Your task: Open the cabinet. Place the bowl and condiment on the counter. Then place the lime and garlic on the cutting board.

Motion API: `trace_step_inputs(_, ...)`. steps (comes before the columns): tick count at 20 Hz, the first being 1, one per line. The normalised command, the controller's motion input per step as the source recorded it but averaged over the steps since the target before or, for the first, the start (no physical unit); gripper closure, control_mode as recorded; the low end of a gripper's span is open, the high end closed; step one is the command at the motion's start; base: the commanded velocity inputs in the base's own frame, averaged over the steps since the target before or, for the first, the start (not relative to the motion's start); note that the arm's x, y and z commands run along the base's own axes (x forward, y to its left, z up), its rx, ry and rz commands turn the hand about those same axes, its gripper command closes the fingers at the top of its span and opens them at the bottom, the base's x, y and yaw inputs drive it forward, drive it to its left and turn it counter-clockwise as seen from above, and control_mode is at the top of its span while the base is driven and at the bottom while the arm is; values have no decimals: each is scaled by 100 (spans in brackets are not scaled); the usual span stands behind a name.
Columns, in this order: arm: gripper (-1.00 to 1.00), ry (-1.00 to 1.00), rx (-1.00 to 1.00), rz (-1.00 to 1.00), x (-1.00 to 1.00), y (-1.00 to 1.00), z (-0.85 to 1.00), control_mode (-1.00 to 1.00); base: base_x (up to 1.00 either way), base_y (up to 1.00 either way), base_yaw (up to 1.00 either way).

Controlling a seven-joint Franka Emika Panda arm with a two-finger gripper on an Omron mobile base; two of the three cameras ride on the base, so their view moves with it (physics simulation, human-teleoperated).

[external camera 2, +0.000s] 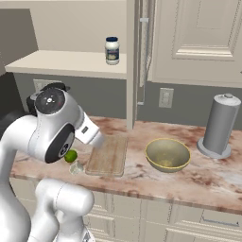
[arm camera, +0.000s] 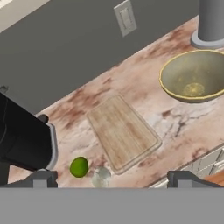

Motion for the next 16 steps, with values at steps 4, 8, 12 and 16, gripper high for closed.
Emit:
trace_step_inputs(4, -100, 0, -1, 0, 18, 0, 15, -100, 0, 0, 0)
trace_step_inputs(8, -100, -6, -4, 0, 7, 0, 16, -100, 0, 0, 0)
trace_step_inputs(12, -100, -13, -6, 0, 1, 6, 21, -100, 0, 0, 0)
trace_step_inputs(16, -100, -11, -7, 0, 1, 11, 33, -100, 0, 0, 0)
